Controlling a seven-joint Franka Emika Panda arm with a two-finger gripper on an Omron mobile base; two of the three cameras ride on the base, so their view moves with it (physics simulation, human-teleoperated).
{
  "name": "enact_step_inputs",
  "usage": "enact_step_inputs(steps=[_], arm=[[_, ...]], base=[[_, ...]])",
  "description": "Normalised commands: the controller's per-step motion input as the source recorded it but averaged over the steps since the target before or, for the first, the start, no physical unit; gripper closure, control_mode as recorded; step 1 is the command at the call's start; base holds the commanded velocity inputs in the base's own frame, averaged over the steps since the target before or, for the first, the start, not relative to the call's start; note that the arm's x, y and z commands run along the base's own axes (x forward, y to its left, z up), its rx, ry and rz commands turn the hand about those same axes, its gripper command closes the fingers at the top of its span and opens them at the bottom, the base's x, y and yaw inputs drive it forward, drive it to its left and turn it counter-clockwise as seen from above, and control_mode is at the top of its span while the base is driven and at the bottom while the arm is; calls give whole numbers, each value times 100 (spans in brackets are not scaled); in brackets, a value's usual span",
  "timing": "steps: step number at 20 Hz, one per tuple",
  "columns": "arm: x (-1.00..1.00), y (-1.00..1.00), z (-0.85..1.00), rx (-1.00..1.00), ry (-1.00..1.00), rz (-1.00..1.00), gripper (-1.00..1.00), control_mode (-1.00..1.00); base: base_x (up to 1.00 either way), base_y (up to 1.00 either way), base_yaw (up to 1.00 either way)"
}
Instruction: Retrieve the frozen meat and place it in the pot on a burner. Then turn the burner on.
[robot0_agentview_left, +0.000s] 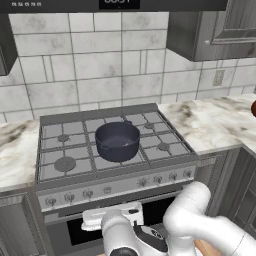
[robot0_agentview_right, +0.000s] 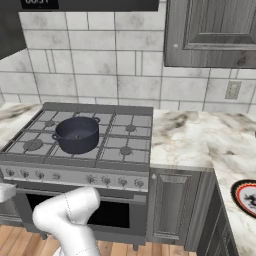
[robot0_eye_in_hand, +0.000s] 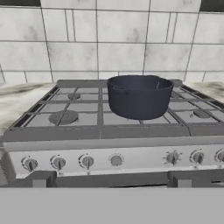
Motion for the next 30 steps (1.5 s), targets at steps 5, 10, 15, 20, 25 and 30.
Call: enact_step_inputs(steps=[5, 10, 15, 20, 25, 30], arm=[[13, -19, -26, -3, -6, 3, -100, -100], [2, -3, -17, -3, -3, 0, -100, -100], [4, 0, -11, 2, -2, 0, -100, -100], [2, 0, -10, 0, -1, 0, -100, -100], [0, 2, -11, -1, 0, 0, -100, -100], [0, 12, -3, -1, 0, 0, -100, -100]], base=[[0, 0, 0], [0, 0, 0], [0, 0, 0], [0, 0, 0], [0, 0, 0], [0, 0, 0]])
